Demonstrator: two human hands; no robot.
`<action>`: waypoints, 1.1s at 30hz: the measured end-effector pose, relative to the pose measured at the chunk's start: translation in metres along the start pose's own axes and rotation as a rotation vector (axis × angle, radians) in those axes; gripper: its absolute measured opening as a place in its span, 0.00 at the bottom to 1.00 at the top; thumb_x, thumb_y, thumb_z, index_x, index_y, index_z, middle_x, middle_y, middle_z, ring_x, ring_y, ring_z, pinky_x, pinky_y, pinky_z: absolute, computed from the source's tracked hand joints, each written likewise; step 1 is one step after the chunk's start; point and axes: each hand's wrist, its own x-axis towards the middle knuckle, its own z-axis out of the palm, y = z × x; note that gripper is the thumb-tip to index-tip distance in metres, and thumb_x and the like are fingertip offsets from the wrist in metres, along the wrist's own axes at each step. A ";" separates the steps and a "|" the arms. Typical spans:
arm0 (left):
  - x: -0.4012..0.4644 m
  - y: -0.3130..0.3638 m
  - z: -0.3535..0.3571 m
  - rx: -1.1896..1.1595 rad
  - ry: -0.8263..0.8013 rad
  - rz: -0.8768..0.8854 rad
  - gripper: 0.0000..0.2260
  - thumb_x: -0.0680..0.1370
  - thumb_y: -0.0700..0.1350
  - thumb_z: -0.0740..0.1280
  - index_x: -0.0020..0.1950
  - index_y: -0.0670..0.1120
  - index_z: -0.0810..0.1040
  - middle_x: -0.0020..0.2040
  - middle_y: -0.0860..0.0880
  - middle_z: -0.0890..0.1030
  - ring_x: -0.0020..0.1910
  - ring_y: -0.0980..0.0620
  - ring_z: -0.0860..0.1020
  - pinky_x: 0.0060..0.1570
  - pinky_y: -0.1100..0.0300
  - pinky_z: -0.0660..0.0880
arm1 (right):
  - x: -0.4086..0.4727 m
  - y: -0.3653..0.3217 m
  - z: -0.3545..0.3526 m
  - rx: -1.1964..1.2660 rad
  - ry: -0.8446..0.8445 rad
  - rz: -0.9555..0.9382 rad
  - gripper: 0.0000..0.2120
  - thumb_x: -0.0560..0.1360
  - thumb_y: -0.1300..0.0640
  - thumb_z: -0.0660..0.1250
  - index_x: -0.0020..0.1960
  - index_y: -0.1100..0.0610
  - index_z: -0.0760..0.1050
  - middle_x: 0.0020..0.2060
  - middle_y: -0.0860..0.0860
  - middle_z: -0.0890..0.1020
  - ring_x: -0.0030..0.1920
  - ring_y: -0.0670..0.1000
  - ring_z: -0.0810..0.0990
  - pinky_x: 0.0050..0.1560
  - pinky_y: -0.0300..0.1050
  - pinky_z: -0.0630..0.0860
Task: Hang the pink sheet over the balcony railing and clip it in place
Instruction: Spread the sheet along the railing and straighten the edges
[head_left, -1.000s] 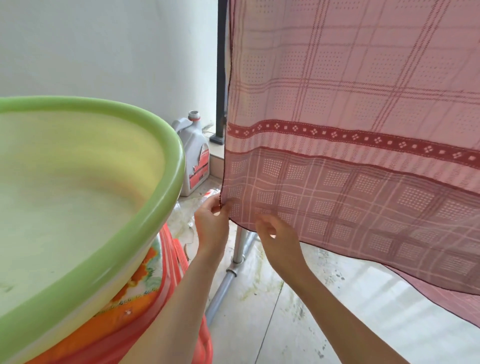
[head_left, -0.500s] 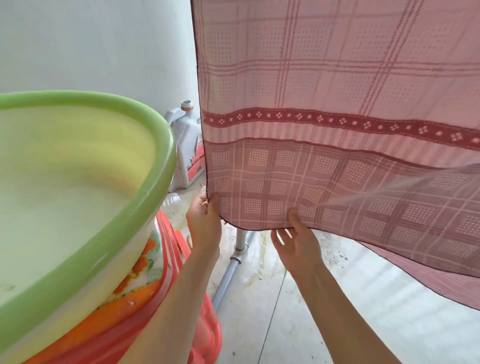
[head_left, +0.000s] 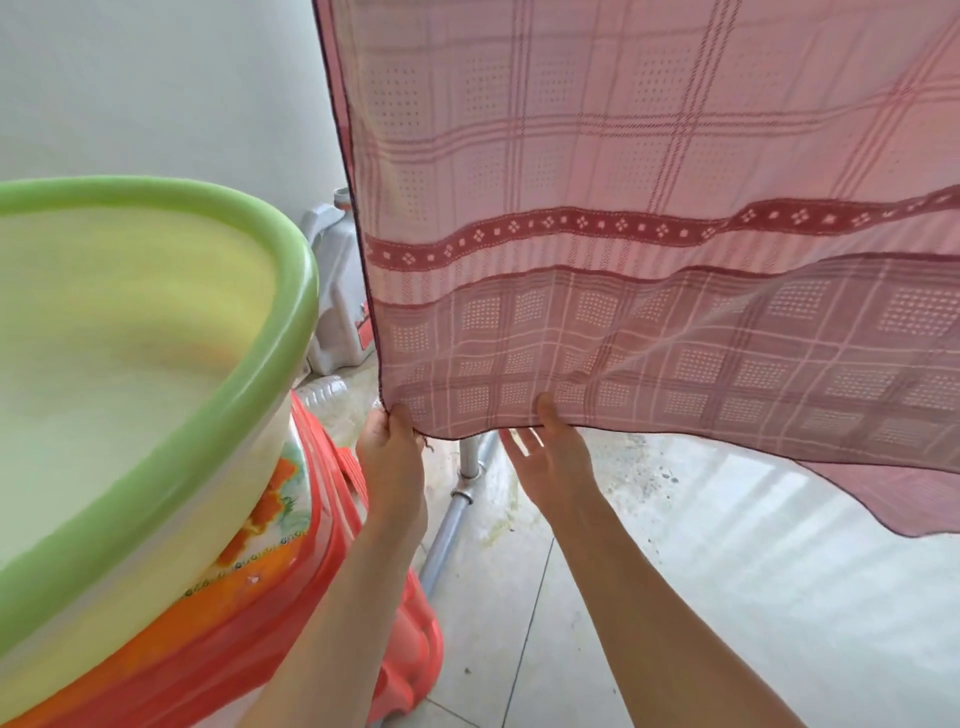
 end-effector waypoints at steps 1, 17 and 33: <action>0.001 0.000 0.000 -0.008 0.030 0.006 0.06 0.80 0.37 0.57 0.44 0.43 0.70 0.39 0.45 0.68 0.38 0.50 0.66 0.41 0.55 0.65 | 0.000 0.003 0.003 0.019 -0.013 0.022 0.09 0.77 0.56 0.64 0.55 0.57 0.75 0.49 0.52 0.80 0.54 0.54 0.79 0.46 0.48 0.77; 0.040 -0.001 0.008 0.075 0.240 0.006 0.14 0.77 0.34 0.58 0.32 0.44 0.71 0.33 0.47 0.71 0.36 0.51 0.69 0.36 0.59 0.73 | -0.026 -0.075 -0.026 0.175 0.003 -0.170 0.06 0.74 0.53 0.66 0.48 0.53 0.76 0.48 0.49 0.79 0.53 0.49 0.77 0.50 0.47 0.74; 0.093 -0.023 0.023 0.217 0.254 0.050 0.07 0.73 0.38 0.59 0.36 0.39 0.72 0.31 0.50 0.67 0.40 0.49 0.66 0.43 0.53 0.70 | -0.018 -0.105 -0.075 -0.023 0.232 -0.319 0.04 0.76 0.54 0.65 0.45 0.54 0.77 0.39 0.46 0.82 0.42 0.46 0.79 0.40 0.39 0.71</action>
